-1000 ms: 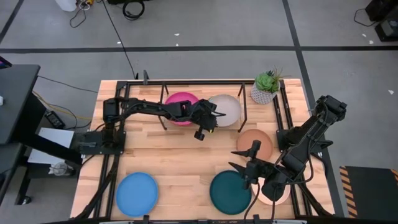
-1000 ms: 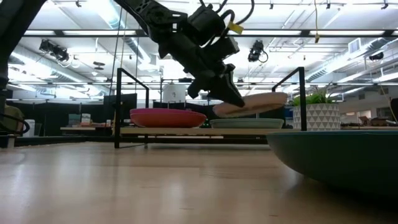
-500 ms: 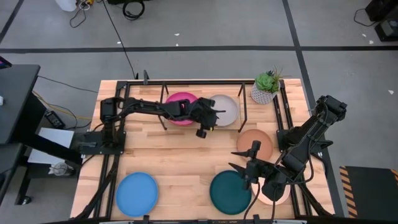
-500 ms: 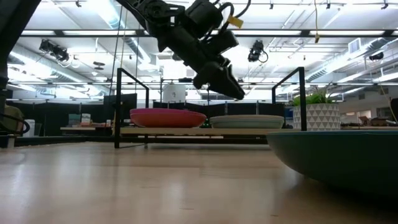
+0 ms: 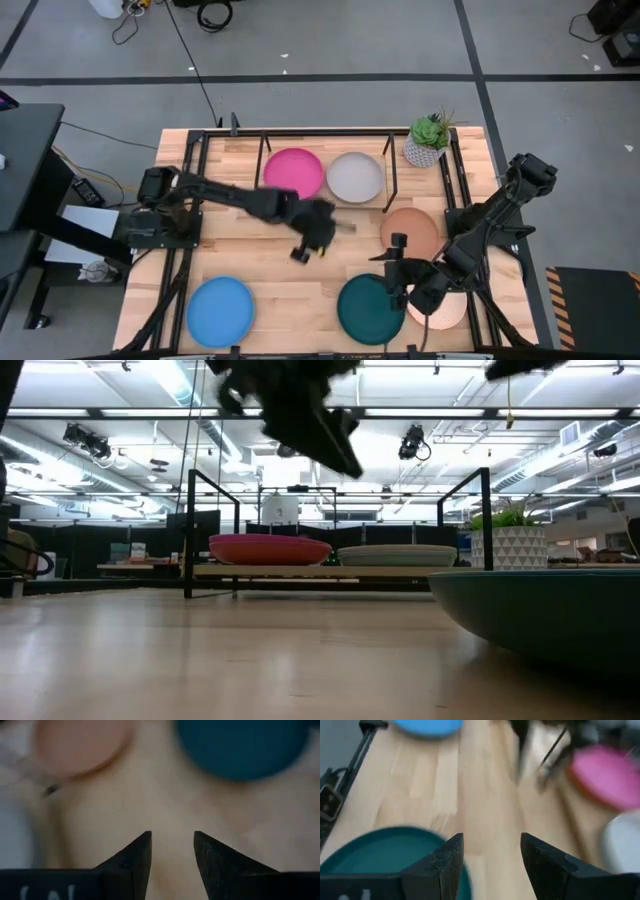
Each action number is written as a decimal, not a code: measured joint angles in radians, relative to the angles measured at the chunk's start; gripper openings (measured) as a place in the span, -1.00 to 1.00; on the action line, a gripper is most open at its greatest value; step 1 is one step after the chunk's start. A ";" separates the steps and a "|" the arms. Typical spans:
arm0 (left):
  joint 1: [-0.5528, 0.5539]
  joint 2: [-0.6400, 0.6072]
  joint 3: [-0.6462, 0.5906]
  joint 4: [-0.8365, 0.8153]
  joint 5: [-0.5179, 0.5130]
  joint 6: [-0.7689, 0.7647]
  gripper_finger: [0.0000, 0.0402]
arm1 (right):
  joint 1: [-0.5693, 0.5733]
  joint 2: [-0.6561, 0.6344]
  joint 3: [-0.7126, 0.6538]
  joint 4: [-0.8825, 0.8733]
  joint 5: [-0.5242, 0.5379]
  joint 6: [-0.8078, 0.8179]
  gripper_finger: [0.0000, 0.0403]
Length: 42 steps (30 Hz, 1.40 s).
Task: Place and stack plates onto a shelf
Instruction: Stack the dark green plate on the pink plate
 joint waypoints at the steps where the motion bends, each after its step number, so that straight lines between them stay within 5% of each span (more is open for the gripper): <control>1: -0.029 0.001 0.000 0.000 0.013 0.000 -0.23 | -0.011 0.000 -0.011 -0.005 -0.039 0.025 0.01; 10: -0.180 0.138 -0.001 0.174 0.003 0.062 -0.23 | -0.109 0.015 -0.104 -0.023 -0.223 0.122 0.01; 30: -0.288 0.294 0.001 0.393 0.010 0.447 -0.23 | -0.126 0.009 -0.104 -0.065 -0.210 0.095 0.01; 42: -0.269 0.350 0.000 0.475 0.047 0.476 -0.28 | -0.114 0.009 -0.104 -0.063 -0.196 0.152 0.01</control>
